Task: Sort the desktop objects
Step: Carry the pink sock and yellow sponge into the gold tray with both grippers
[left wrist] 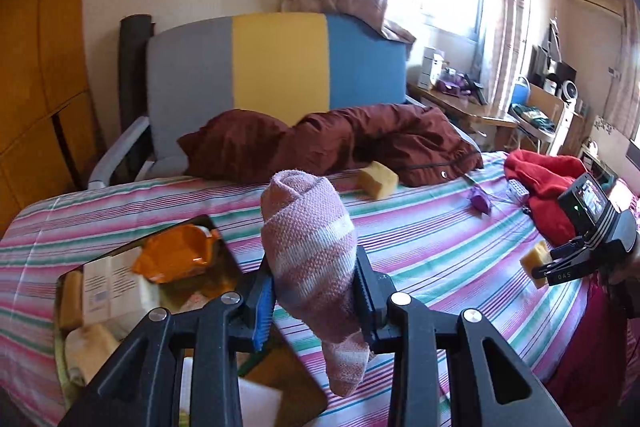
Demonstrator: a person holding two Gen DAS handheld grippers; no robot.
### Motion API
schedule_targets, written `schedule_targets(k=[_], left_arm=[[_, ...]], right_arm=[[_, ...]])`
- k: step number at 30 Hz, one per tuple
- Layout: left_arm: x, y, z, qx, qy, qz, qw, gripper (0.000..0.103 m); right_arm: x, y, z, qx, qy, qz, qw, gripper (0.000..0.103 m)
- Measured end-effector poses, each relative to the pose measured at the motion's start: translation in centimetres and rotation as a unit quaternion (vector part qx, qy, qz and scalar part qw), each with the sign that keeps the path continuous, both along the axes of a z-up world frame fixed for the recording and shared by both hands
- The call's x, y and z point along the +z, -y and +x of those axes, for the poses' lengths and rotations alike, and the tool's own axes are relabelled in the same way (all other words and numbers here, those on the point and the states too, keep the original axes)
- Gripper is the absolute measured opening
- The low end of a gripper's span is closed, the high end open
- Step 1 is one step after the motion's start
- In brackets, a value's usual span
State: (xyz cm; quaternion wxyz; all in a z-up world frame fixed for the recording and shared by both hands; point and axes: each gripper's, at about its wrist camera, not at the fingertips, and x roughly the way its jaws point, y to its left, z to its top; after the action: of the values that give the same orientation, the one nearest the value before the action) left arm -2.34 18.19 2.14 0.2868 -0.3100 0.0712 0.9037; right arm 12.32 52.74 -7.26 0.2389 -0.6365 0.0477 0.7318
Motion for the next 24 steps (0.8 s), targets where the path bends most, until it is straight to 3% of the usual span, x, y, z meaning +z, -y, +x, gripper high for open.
schedule_targets(k=[9,15,20,24], left_arm=[[-0.2,4.5,0.1,0.032,0.005,0.000,0.9995,0.034],[-0.9,8.6,-0.7,0.065,0.026,0.010,0.9975,0.034],[-1.7,12.6,-2.1,0.095,0.064,0.038,0.9927,0.034],[-2.5,15.3,-4.1,0.106,0.103,0.063,0.9870,0.035]], right_arm=[[0.2,2.4,-1.3,0.033,0.009,0.034,0.999,0.053],[3.2,7.7,-4.0,0.093,-0.048,0.022,0.994,0.053],[5.7,15.2,-7.1,0.176,-0.111,-0.019,0.978,0.053],[7.4,21.5,-9.1,0.238,-0.163,-0.088,0.954,0.053]])
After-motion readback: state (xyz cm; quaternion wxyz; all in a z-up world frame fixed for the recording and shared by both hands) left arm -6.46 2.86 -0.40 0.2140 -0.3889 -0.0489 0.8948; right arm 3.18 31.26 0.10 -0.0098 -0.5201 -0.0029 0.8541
